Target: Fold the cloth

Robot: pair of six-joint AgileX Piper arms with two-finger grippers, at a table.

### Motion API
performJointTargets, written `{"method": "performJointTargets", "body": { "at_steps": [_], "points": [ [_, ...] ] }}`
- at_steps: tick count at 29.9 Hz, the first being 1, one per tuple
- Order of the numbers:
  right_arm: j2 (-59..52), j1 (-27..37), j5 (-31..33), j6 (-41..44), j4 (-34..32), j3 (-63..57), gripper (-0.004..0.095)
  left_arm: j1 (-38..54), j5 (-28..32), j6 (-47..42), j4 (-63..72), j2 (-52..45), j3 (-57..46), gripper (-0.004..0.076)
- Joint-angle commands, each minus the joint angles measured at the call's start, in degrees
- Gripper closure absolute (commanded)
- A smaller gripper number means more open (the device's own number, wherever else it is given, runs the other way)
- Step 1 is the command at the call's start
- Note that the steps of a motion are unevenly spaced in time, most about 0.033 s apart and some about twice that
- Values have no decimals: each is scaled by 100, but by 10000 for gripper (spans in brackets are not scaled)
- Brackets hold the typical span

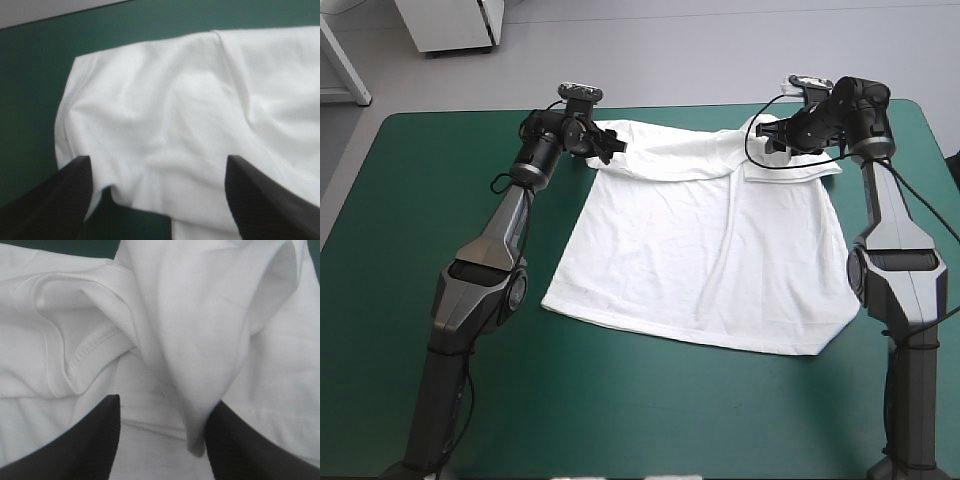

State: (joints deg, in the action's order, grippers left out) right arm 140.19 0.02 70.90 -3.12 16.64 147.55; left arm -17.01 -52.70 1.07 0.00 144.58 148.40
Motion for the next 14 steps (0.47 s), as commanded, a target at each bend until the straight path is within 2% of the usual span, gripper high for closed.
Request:
{"method": "performJointTargets", "body": {
  "at_steps": [1,7,12,14],
  "points": [
    [-532,34,66,108,-115,541,377,-7,-159,437,260,-845,180,126],
    [-1029,22,75,108,-443,943,377,-7,-638,1057,49,-1525,445,220],
    [-1761,11,78,108,-608,739,377,-7,-1428,1094,-165,-2210,570,238],
    [-2156,-31,78,36,-729,471,386,-7,-1918,1109,-165,-2484,570,246]
  ]
}}
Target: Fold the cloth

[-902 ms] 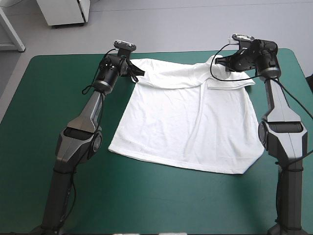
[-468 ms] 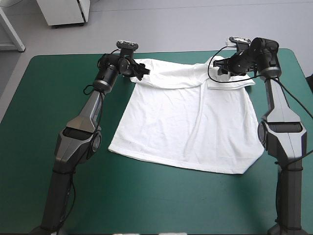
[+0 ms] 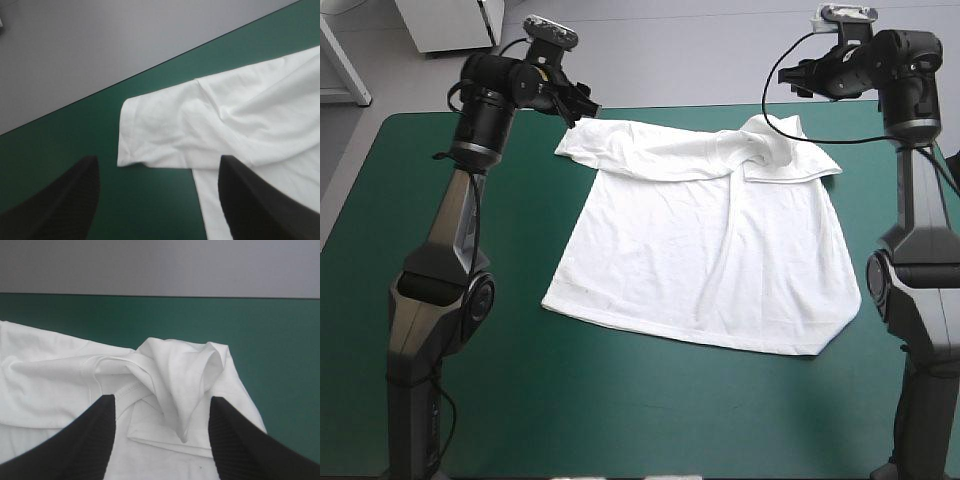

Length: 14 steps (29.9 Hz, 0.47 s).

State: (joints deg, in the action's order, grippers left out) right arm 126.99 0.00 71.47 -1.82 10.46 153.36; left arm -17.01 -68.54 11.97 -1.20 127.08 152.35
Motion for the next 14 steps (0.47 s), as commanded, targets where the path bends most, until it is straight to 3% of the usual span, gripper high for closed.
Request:
{"method": "performJointTargets", "body": {
  "at_steps": [1,8,11,14],
  "points": [
    [-998,-40,21,-95,-122,-277,387,-7,-522,19,-27,-840,175,249],
    [-2800,-93,21,-84,-285,-2223,407,-229,-532,-63,283,-1889,20,297],
    [-3668,-93,21,-84,-382,-3546,418,-424,-532,-106,268,-2453,-703,314],
    [-4553,-93,21,-84,-457,-4730,418,-671,-532,-155,196,-3128,-2087,315]
  ]
}}
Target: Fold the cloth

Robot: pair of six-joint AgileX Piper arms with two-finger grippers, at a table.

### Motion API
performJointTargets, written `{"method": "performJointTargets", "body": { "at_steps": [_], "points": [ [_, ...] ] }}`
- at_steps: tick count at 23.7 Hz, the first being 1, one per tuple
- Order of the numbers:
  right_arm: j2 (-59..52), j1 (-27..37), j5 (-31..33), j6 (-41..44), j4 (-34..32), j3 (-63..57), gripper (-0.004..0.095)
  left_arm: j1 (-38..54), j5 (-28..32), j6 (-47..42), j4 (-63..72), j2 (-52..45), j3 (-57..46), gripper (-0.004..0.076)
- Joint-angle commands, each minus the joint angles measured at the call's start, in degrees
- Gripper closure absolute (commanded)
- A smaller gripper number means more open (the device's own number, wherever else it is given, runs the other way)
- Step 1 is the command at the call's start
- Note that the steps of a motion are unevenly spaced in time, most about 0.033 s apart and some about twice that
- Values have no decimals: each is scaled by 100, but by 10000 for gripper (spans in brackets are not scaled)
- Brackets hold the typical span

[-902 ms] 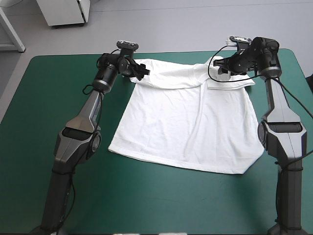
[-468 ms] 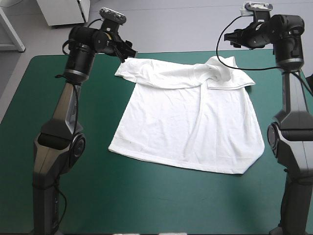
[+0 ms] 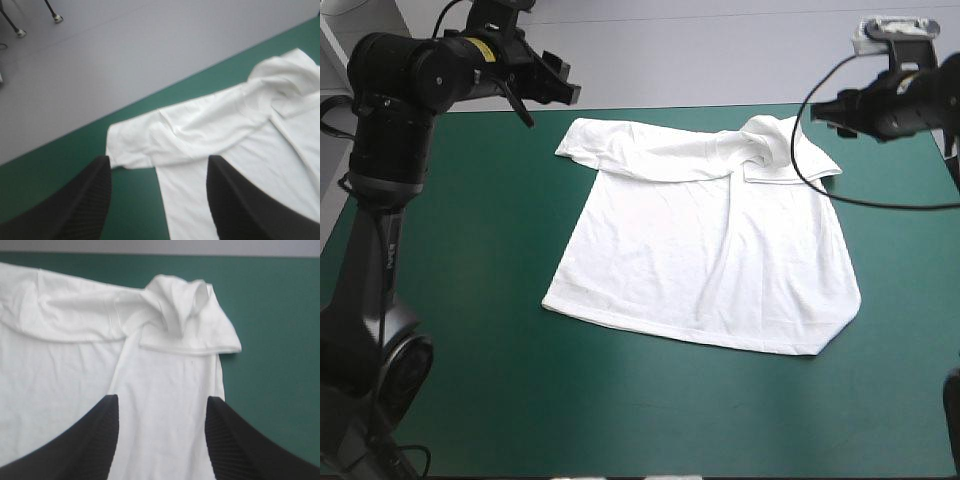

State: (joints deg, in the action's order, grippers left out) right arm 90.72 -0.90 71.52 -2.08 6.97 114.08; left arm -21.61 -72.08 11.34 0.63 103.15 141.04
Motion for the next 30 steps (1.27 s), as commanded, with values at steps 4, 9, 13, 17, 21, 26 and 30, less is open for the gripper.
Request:
{"method": "performJointTargets", "body": {
  "at_steps": [4,9,13,17,21,26,30],
  "points": [
    [-1896,-3,6,-17,-302,-2042,418,-428,-167,-330,-33,-1714,-3006,317],
    [-2763,-3,6,111,-397,-2989,444,-573,-167,-964,-575,-2488,-4782,317],
    [-3149,-3,6,285,-401,-3342,456,-573,-156,-1331,-491,-2661,-5828,318],
    [-3147,-3,6,337,-360,-3350,463,-573,143,-1386,-622,-2216,-6279,317],
    [-3139,-3,6,413,-383,-3350,463,-573,666,-1505,-680,-1442,-6295,317],
    [-3139,-3,6,413,-408,-3350,463,-563,697,-1593,-787,-617,-6295,317],
    [-3139,-3,6,413,-531,-3350,467,-478,682,-1659,-782,-400,-6295,317]
  ]
}}
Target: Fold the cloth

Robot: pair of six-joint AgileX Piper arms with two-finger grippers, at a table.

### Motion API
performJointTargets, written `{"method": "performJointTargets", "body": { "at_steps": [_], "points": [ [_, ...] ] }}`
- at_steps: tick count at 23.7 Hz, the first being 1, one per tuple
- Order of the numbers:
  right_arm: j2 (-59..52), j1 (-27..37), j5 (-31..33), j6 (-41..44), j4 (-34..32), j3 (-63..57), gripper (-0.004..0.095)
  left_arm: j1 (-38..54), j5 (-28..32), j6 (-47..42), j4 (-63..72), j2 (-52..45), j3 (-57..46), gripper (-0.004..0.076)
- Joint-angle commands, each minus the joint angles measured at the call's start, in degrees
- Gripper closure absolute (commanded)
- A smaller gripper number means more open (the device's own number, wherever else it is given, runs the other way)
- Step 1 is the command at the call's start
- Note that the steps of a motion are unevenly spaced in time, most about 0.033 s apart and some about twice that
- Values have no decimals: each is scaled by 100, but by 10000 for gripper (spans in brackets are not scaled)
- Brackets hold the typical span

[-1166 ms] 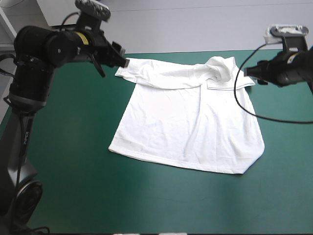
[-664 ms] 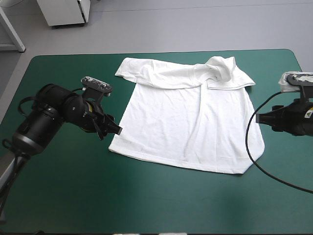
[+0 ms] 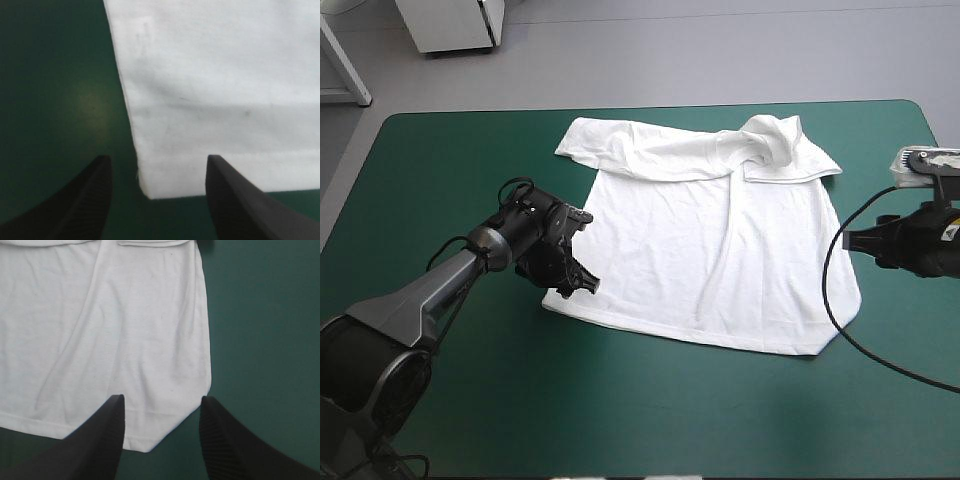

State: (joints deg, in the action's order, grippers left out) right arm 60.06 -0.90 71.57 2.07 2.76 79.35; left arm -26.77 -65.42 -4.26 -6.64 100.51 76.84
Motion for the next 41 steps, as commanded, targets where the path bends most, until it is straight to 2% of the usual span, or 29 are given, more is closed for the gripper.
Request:
{"method": "performJointTargets", "body": {
  "at_steps": [1,8,11,17,18,20,23,25,28,35,41],
  "points": [
    [-73,-3,1,-1,-148,123,467,92,16,-99,-39,-122,125,317],
    [-73,-3,1,-1,-276,123,467,520,204,-99,197,-30,125,318],
    [-73,-3,1,-1,-276,123,467,520,260,-99,352,69,111,356],
    [-73,-3,1,-11,-475,123,489,509,389,37,763,225,-549,542],
    [-73,-3,1,-11,-518,123,490,509,457,37,763,225,-687,635],
    [-35,-3,1,0,-602,123,489,509,537,28,763,259,-789,743],
    [228,-3,1,0,-874,123,479,509,614,28,763,257,-789,745],
    [781,-3,1,0,-850,123,412,509,614,28,791,257,-789,745],
    [1497,-3,1,23,-850,107,366,509,614,53,834,257,-789,745],
    [2228,98,-434,56,-674,-715,367,520,743,58,1044,257,-789,746],
    [2453,469,-1054,19,-397,-1246,367,521,792,58,1021,257,-789,746]
  ]
}}
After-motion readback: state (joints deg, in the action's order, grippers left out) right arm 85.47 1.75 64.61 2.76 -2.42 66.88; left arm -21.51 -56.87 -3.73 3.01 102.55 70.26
